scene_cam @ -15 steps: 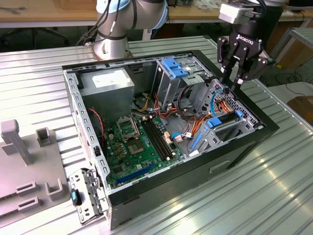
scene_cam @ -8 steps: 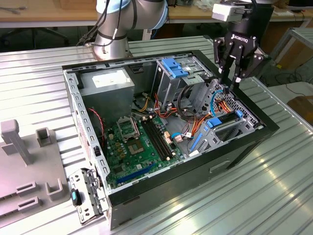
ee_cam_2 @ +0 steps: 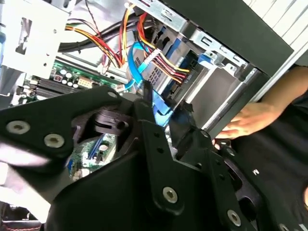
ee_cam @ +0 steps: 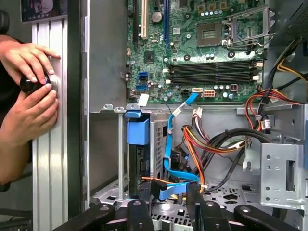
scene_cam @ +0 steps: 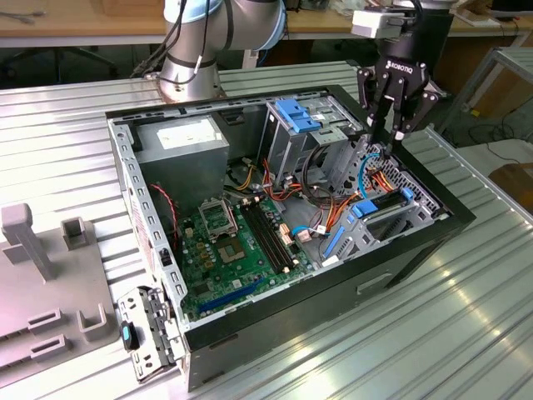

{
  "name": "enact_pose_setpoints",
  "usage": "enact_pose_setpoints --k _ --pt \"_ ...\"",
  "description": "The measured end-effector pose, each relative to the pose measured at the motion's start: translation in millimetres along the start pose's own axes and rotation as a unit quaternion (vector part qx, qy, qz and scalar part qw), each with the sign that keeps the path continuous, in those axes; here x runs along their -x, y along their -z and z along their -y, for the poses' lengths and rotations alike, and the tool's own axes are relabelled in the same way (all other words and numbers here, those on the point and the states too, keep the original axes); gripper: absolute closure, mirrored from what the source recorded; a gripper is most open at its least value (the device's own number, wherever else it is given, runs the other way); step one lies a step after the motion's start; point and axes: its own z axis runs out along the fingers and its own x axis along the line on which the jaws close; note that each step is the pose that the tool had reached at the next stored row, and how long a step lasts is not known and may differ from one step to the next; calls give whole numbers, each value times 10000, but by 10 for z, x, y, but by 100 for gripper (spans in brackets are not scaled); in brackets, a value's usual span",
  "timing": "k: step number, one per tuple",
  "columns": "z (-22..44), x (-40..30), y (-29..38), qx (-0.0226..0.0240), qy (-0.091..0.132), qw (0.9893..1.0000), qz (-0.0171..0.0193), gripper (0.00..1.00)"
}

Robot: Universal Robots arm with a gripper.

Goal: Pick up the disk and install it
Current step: 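Insert the second disk wire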

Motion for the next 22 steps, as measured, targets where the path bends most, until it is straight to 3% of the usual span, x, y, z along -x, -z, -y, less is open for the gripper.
enact_pose_setpoints --k 2,4,6,9,11,12,13,15,17,20,22 --pt "-1 2 -13 -3 -2 10000 -88 72" --pt "-1 6 -27 -6 -2 9998 -207 84" --pt "-1 6 -27 -6 -2 9997 -227 84" --pt "-1 -5 -32 -6 -3 9997 -229 84" --pt "-1 -49 -50 -6 -3 9997 -224 84" --pt "-1 -92 -69 -6 -2 9998 -176 84" --pt "-2 -139 -94 -6 -3 9999 -103 84" --pt "-2 -243 -146 -7 -4 9999 115 84" --pt "-2 -294 -169 -8 -4 9996 272 84" --pt "-3 -453 -243 -9 -6 9979 642 84" --pt "-3 -522 -280 -9 -6 9974 727 84"
